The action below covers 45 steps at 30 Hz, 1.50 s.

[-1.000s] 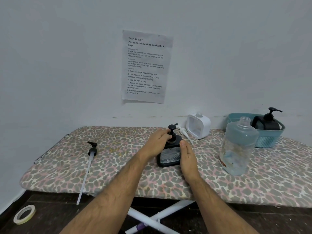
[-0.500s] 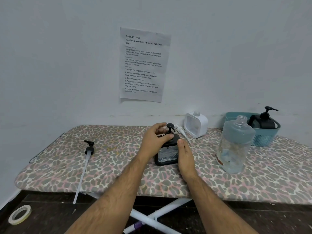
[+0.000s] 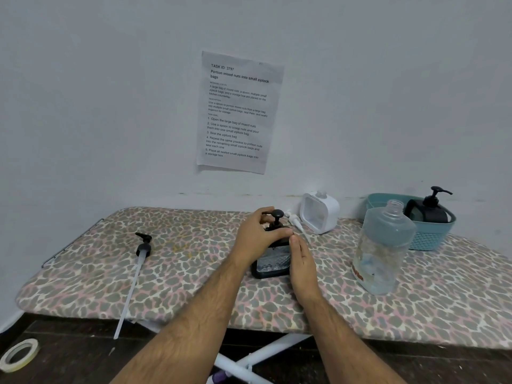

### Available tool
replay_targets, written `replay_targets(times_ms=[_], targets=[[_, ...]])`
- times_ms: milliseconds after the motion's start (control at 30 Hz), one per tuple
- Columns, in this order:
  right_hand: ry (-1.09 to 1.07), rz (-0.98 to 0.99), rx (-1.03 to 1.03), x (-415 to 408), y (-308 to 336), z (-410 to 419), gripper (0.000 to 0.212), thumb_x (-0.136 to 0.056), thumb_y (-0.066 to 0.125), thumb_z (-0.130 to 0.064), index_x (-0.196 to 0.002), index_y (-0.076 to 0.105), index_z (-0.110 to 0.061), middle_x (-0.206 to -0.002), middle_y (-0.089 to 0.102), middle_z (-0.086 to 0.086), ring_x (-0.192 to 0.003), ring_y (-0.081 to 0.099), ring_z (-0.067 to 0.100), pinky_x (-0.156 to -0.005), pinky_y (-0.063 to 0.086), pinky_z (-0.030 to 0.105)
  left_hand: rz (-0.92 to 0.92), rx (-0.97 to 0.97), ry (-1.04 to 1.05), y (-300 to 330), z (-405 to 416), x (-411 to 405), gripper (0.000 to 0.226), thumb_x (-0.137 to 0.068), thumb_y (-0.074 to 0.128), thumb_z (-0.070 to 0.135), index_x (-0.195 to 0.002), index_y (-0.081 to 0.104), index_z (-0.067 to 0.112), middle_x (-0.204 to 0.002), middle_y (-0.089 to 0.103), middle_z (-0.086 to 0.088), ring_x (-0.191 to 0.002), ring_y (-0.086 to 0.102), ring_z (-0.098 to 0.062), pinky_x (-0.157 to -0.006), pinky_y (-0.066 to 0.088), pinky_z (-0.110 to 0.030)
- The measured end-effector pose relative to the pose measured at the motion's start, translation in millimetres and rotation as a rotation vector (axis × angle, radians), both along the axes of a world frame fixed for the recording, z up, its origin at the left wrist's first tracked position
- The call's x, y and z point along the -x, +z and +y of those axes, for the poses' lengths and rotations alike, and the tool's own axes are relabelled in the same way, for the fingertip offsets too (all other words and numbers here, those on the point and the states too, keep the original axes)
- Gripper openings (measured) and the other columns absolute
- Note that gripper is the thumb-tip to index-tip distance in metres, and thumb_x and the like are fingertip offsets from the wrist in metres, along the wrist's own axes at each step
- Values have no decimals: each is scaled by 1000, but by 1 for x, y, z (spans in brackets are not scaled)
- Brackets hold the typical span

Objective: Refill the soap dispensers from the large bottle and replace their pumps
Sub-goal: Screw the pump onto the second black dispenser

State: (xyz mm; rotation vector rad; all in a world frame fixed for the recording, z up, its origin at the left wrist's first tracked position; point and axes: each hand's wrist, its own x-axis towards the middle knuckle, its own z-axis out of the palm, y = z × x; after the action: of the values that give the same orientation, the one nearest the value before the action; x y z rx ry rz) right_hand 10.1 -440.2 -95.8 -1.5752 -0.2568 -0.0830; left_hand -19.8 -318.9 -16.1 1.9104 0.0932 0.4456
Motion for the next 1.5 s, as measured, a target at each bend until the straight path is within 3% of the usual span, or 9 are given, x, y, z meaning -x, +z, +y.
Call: replay_targets(times_ms=[133, 333, 600, 733, 867, 1000, 1167, 1267, 1500], targets=[[1, 16, -14, -2, -4, 4, 74, -83, 38, -78, -134, 57, -26, -128, 62, -7, -117, 58, 9, -103, 48, 37, -73, 83, 62, -6, 0, 0, 61, -68, 88, 28, -122, 60, 24, -93, 64, 8, -92, 63, -6, -84, 48, -20], [-16, 29, -4, 2, 0, 4, 99, -70, 33, -94, -138, 53, -26, -135, 58, -7, -124, 54, 9, -109, 42, 40, -69, 142, 27, -18, 8, 1, 73, -77, 82, 24, -139, 43, 31, -103, 73, 10, -103, 67, -5, -97, 51, -33], [-6, 12, -2, 3, 0, 4, 84, -80, 36, -84, -139, 53, -27, -136, 58, -11, -125, 52, 4, -109, 41, 33, -30, 29, -8, -13, 0, 1, 29, -86, 71, 27, -112, 61, 35, -114, 70, 7, -105, 65, -5, -97, 52, -32], [7, -14, -12, 4, 3, 1, 52, -97, 39, -58, -136, 56, -28, -131, 60, -15, -120, 53, -2, -98, 40, 16, -61, -47, 101, -7, -7, 4, 51, -70, 83, 46, -114, 61, 31, -102, 61, 17, -96, 59, 0, -84, 48, -22], [8, -14, -5, 2, 0, 2, 55, -95, 39, -65, -132, 58, -29, -126, 63, -13, -116, 57, 2, -103, 46, 31, -88, -22, 126, -7, -7, 4, 57, -66, 87, 36, -115, 59, 28, -86, 61, 9, -84, 62, -9, -78, 51, -24], [2, -5, -13, 1, -1, 4, 76, -82, 36, -80, -132, 58, -28, -126, 63, -10, -116, 58, 5, -103, 47, 35, -97, -27, 141, -9, -4, 5, 58, -70, 86, 33, -118, 55, 32, -92, 67, 10, -92, 64, -3, -84, 49, -22], [6, -4, -3, 5, 3, 0, 53, -96, 39, -58, -133, 58, -24, -124, 61, -16, -111, 54, -9, -89, 40, 7, -59, -32, 89, -14, 1, 7, 46, -80, 76, 27, -120, 56, 35, -104, 70, 15, -103, 63, 0, -94, 52, -30], [8, -12, 10, 6, 4, 0, 54, -95, 38, -58, -133, 58, -25, -123, 61, -18, -111, 53, -11, -90, 40, 7, -44, -38, 48, -16, -2, 7, 39, -84, 69, 24, -118, 57, 37, -117, 68, 11, -112, 62, -3, -100, 52, -36], [-2, -5, 32, 3, 1, 0, 43, -102, 37, -48, -137, 54, -28, -127, 56, -20, -110, 48, -16, -86, 32, 0, -1, -263, 294, -10, -12, 6, 55, -58, 70, 76, -93, 59, 35, -93, 63, 19, -86, 59, 0, -77, 50, -29]])
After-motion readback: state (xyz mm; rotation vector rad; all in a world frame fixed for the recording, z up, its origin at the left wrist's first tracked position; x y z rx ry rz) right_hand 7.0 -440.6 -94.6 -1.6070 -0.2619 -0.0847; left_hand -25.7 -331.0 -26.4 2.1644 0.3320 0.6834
